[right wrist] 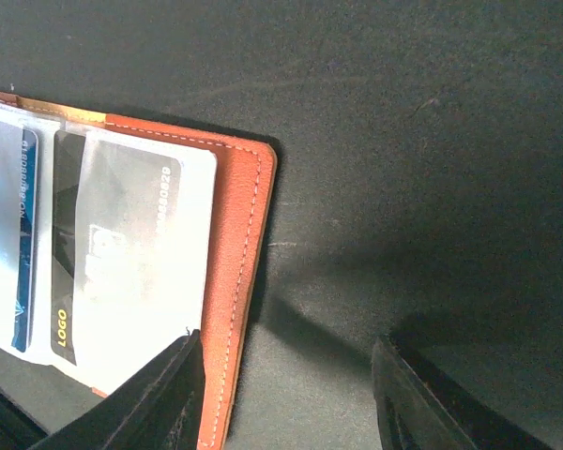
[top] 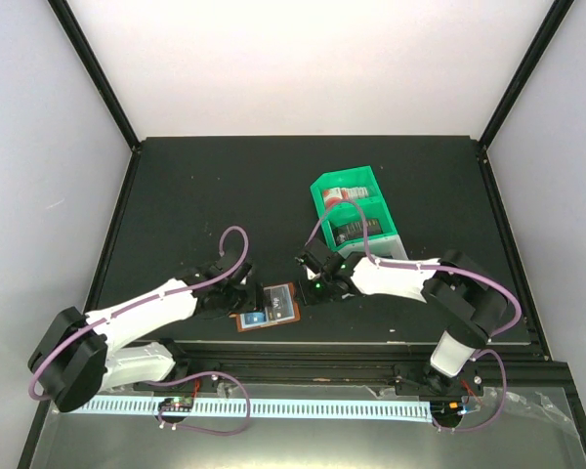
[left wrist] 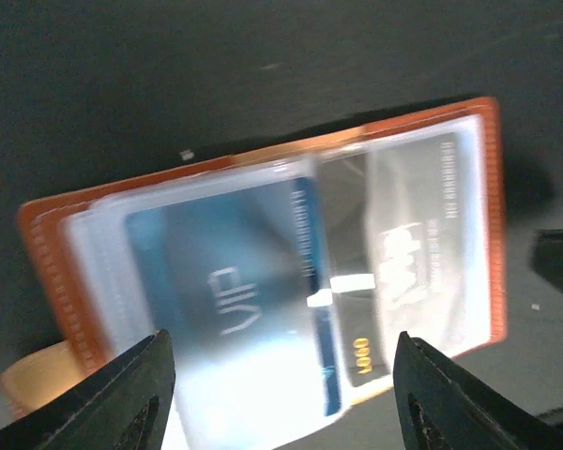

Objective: Put the credit cards into the card holder
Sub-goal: Insert the credit card into the card holder, then turn over the card slot in the card holder.

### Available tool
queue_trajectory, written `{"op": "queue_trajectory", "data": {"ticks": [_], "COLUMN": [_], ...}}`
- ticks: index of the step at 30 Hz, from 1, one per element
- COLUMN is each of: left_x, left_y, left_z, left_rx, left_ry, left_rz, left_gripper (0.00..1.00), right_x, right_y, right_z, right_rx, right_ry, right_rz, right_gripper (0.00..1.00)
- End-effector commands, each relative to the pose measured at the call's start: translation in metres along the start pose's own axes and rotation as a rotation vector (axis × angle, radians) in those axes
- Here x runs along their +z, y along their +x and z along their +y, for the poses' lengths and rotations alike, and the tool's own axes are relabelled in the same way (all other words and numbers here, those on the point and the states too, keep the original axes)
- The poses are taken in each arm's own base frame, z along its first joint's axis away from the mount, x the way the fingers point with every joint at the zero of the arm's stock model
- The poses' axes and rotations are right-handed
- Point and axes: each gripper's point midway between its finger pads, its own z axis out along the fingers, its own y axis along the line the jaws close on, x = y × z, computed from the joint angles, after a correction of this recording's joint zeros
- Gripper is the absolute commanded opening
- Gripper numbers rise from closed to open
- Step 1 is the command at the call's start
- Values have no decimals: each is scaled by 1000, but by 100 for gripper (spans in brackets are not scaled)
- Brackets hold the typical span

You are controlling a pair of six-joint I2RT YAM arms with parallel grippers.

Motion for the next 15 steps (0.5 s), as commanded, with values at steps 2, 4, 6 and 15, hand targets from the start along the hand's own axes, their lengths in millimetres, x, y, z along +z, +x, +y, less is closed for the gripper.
{"op": "queue_trajectory", "data": {"ticks": [2,4,6,15], "left_x": [-2,-1,1,8], "left_y": [9,12,14,12], "left_z": [33,35,37,19], "left_rx": [-70,-74,-77,-66], "left_ry": [-121,-124,-128,-27], "left_rz": [1,10,19,30], "left_gripper": [66,64,63,50], "right_x": [0,1,2,7], "right_y": [-7,-7,-6,-3], "right_z": [2,3,4,7], "right_rx": [-26,-27,-30,-41], "right_ry": [23,20,20,0], "right_rz": [-10,-5,2,25], "right_gripper": [50,50,50,46]}}
